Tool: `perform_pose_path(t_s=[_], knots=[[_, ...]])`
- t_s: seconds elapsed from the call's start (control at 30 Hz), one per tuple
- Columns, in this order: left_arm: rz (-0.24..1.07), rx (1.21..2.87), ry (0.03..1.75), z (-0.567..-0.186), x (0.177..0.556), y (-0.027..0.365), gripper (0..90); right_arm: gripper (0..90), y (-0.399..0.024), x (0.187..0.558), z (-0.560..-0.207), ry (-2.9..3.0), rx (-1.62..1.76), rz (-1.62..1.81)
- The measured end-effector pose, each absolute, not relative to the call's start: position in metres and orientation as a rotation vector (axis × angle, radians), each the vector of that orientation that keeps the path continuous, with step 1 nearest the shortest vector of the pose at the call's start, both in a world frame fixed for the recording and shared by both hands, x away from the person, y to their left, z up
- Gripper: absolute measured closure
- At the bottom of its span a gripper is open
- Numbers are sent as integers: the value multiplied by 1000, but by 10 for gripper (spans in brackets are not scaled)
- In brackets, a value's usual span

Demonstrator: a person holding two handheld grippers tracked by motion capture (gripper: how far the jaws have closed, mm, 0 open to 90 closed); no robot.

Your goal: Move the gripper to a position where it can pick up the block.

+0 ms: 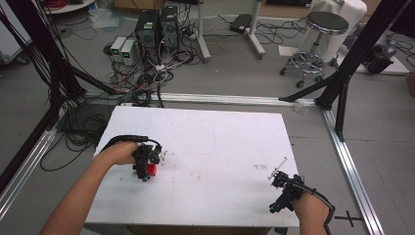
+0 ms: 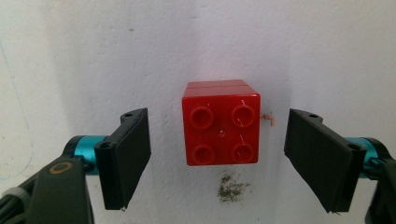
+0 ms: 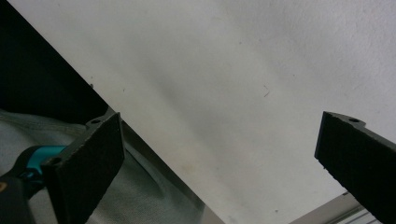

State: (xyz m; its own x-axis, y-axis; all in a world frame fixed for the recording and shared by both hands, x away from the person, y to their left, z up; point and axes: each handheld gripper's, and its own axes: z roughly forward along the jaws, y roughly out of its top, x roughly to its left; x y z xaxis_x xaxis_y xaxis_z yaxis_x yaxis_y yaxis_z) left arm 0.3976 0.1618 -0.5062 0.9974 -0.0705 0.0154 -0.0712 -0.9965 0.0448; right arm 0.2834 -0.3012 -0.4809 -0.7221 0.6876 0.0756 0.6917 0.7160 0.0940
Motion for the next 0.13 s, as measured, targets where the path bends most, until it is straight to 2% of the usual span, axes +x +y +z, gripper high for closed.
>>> perform_pose_path(t_s=[0.13], knots=[[10,3098,-120,-507,397,161,231,9,-302,283,-480,-2875,-1156,-186]])
